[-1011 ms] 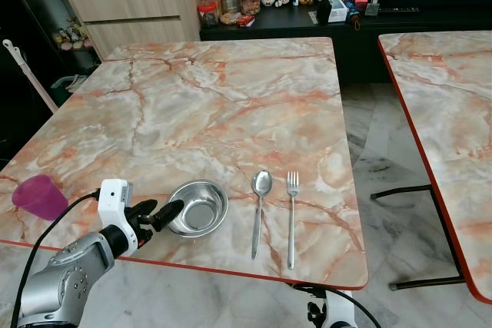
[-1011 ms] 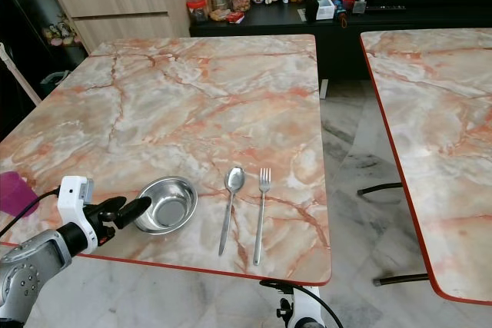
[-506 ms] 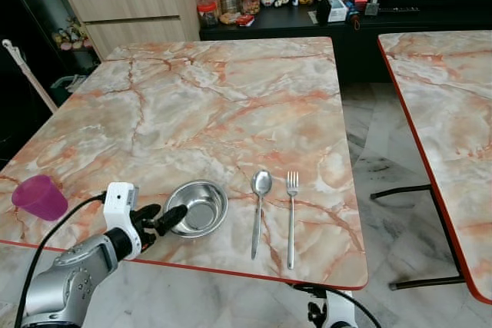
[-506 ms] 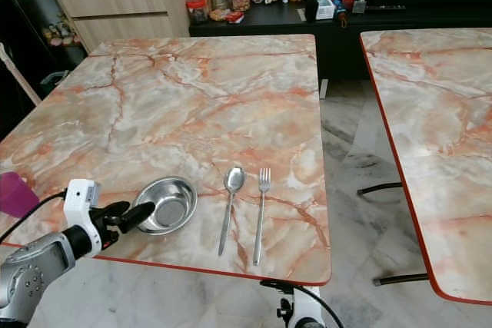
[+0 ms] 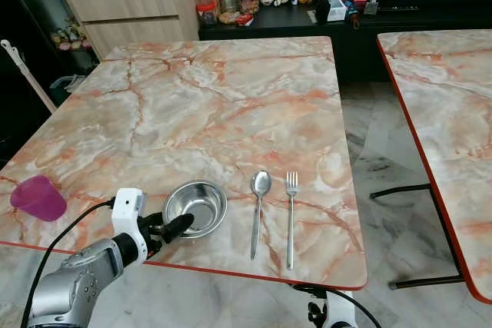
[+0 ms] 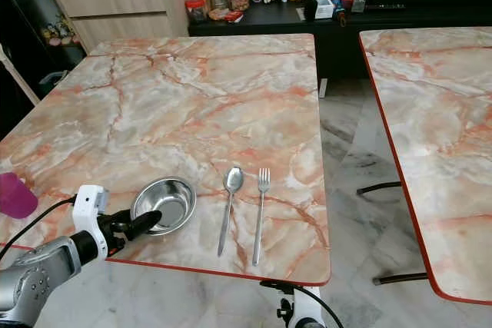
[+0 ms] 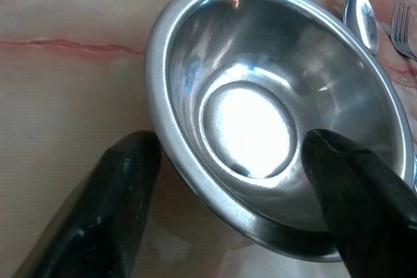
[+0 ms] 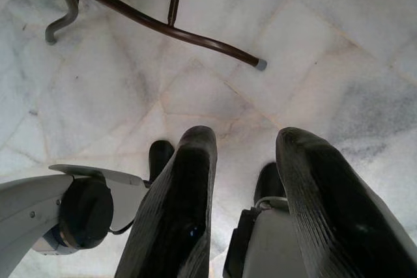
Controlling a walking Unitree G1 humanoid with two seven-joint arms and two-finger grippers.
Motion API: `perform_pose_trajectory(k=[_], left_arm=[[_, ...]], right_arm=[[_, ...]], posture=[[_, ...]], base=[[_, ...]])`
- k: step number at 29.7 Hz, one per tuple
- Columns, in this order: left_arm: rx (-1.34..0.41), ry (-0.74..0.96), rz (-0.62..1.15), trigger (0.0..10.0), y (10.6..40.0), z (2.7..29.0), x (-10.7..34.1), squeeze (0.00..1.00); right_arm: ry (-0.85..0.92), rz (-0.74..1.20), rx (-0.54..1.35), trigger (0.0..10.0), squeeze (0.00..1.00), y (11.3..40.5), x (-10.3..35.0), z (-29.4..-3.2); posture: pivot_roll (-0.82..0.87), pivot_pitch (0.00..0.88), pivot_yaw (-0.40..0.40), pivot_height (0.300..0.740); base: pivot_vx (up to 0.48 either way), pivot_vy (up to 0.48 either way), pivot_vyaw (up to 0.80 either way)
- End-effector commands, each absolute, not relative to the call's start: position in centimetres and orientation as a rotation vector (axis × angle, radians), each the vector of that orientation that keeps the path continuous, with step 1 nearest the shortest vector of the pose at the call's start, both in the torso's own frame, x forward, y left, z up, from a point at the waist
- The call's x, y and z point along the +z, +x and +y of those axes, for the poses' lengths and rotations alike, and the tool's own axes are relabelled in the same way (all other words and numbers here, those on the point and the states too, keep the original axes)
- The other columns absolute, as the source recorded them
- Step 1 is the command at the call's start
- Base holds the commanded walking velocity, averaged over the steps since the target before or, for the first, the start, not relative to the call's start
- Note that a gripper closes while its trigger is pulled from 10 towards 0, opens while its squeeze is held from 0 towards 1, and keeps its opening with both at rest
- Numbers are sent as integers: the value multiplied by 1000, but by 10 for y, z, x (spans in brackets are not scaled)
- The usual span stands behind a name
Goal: Setting the table
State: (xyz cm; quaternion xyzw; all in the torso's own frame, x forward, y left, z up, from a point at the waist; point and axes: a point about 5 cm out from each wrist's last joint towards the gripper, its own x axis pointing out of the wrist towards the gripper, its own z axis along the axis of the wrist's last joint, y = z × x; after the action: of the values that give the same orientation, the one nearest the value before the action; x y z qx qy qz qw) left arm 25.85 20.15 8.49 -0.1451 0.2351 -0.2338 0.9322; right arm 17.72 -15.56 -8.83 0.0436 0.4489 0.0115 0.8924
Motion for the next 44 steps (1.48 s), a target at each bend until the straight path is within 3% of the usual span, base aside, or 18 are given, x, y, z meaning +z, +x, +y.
perform_pose_trajectory(k=[1,31,44], left_arm=[[-470,-287,502,0,255,203,83,0],[-375,-315,500,0,257,210,81,0],[-307,-510,365,0,265,206,89,0]], right_arm=[[105,926,20,10000,0,177,-88,-153],[104,930,23,10000,0,178,-88,-153],[97,927,27,10000,0,178,-88,-155]], posture=[[133,54,114,740],[138,53,111,740],[128,28,91,740]], base=[[0,0,0],[0,0,0],[0,0,0]])
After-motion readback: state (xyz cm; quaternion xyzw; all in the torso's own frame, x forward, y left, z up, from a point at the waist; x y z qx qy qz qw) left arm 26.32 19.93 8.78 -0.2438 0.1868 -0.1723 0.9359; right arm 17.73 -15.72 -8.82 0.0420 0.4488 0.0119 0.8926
